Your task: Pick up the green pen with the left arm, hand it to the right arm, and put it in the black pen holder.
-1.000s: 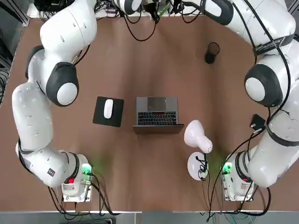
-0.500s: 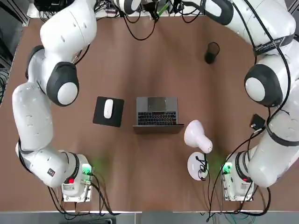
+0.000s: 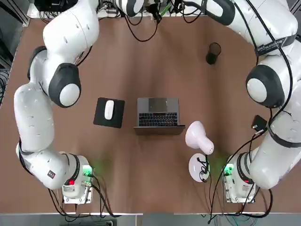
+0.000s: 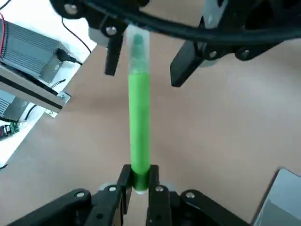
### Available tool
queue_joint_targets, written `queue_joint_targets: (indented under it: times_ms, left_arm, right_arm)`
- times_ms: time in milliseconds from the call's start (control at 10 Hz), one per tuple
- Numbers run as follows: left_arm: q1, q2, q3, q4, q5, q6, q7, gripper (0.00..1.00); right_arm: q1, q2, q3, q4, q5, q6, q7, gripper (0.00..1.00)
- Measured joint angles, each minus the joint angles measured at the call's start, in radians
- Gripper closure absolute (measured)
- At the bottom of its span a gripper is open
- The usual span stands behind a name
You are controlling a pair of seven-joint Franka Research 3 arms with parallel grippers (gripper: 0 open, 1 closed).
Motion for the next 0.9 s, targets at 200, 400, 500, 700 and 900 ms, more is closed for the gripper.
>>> queue_joint_targets:
  times_ms: [200,400,500,700,900]
  left_arm:
    - [-0.012,0.000,0.012,0.000,0.000,0.002,-0.003,0.82]
    - [-0.012,0.000,0.016,0.000,0.000,0.003,-0.003,0.82]
    - [-0.012,0.000,0.016,0.000,0.000,0.003,-0.003,0.82]
    - [-0.014,0.000,0.017,0.000,0.001,0.002,0.002,0.82]
    - [-0.014,0.000,0.018,0.000,0.001,0.002,0.009,0.81]
  right_arm:
    - [0.000,0.000,0.002,0.000,0.000,0.000,0.000,0.52]
    - [0.000,0.000,0.002,0.001,0.000,0.000,-0.001,0.63]
    - [0.000,0.000,0.002,0.001,0.000,0.000,-0.001,0.69]
    - [0.000,0.000,0.001,0.002,-0.001,-0.007,-0.012,0.80]
    - [0.000,0.000,0.000,0.002,-0.002,-0.012,-0.022,0.81]
